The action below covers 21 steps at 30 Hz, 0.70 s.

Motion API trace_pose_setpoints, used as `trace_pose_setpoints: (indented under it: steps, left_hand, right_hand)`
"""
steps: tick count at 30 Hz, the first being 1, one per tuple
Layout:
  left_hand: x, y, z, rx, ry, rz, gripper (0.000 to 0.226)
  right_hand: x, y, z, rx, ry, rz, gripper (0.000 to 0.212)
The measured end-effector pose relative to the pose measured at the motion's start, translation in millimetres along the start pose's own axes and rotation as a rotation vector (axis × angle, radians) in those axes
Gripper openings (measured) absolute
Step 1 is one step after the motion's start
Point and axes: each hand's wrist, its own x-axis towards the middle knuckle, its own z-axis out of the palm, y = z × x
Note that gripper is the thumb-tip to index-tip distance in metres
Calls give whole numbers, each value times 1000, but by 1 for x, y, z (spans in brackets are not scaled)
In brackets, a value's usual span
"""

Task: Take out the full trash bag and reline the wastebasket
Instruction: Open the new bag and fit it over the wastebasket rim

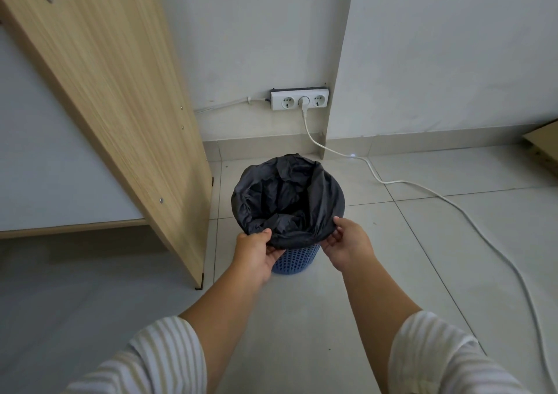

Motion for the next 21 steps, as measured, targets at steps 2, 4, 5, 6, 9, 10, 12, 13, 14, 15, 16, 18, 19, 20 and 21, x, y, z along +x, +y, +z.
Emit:
trace_pose_setpoints:
  steps: [2,4,5,6,9,10,12,13,14,15,16,18,19,20,21]
  left_hand:
    - [1,5,-2,-19,10,-18,34]
    - [3,10,-2,-51,22,-46,32]
    - [3,13,-3,-69,33,-56,32]
    - [4,16,-4,-89,47,-62,31]
    - [9,22,-9,-148,87,-60,31]
    - [11,23,-11,-162,90,-58,31]
    - [12,24,-14,-186,75,-59,30]
    - [12,25,-15,-192,64,-62,29]
    - [13,25,-17,-195,55,-64,29]
    - [13,25,-18,-198,51,-66,30]
    - [14,25,-20,-201,47,-68,31]
    - [14,25,-23,-186,31,-71,32]
    - [14,26,-24,-170,19,-71,33]
    - [14,26,-25,-157,9,-70,33]
    - [14,27,-26,-146,1,-68,33]
  right_hand:
    - [1,-2,1,44,-23,9,6]
    - [2,-3,2,37,-68,9,15]
    - [2,-3,2,16,-86,11,19]
    - [1,-3,3,-11,-98,17,20]
    - [1,1,3,-66,-112,51,12]
    - [1,1,2,-74,-117,61,10]
    - [1,3,1,-68,-117,74,11]
    - [1,4,1,-63,-111,75,12]
    - [0,4,1,-58,-104,73,13]
    - [-1,4,1,-53,-98,68,14]
    - [-2,4,2,-50,-95,63,15]
    - [-3,5,2,-48,-105,57,17]
    - [-2,6,1,-50,-111,53,17]
    - [-2,6,1,-60,-117,50,18]
    - [-2,7,1,-73,-120,49,18]
